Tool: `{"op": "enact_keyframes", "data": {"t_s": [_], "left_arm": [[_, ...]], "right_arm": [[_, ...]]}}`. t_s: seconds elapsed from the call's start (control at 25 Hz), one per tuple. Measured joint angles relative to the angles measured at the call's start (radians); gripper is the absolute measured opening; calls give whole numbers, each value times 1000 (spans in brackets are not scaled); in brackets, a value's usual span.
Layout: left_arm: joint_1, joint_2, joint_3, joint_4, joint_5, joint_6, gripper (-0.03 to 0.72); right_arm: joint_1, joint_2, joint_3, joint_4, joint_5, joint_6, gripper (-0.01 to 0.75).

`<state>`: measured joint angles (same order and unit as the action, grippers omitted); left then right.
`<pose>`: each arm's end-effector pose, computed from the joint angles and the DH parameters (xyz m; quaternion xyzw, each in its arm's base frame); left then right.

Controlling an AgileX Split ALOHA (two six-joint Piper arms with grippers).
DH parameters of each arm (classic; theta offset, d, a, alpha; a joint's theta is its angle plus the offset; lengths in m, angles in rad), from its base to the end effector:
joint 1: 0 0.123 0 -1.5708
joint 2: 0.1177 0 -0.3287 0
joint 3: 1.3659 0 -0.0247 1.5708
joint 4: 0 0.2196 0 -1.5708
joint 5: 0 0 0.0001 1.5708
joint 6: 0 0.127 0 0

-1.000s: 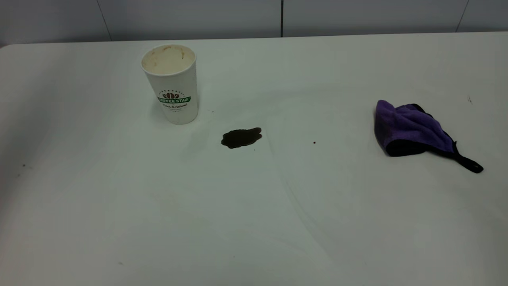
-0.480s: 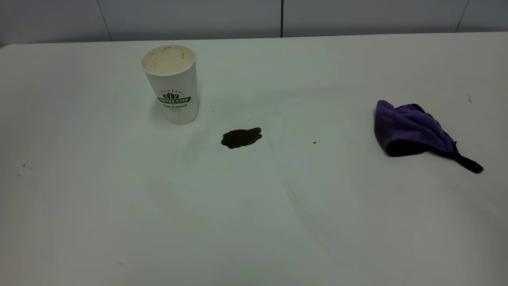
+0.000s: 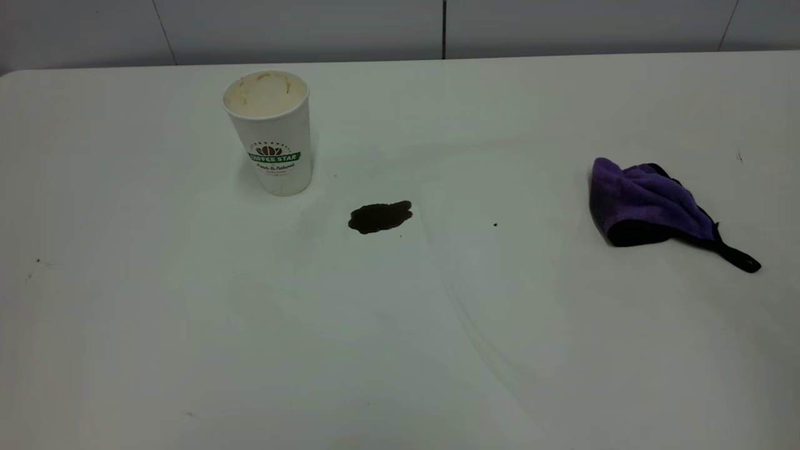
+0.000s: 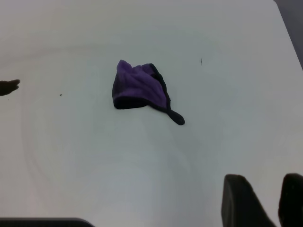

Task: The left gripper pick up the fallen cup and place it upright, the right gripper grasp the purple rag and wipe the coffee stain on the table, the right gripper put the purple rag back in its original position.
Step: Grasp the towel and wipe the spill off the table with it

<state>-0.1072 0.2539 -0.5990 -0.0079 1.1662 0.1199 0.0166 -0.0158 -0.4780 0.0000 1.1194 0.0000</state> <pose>-0.0229 0.0015 0.2717 0.1036 0.9078 -0.0014 0.4064 -0.0480 -0.0008 0.2324 -0.0072 0.8697 0.0041 0.4936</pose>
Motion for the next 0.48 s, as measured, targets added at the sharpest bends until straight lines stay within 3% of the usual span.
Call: {"op": "enact_keyframes", "data": {"t_s": [0.48], "left_arm": [[10,-262,110,30,-43,-93,240]], "right_arm": [[0,0,0,0,0,0,239]]}}
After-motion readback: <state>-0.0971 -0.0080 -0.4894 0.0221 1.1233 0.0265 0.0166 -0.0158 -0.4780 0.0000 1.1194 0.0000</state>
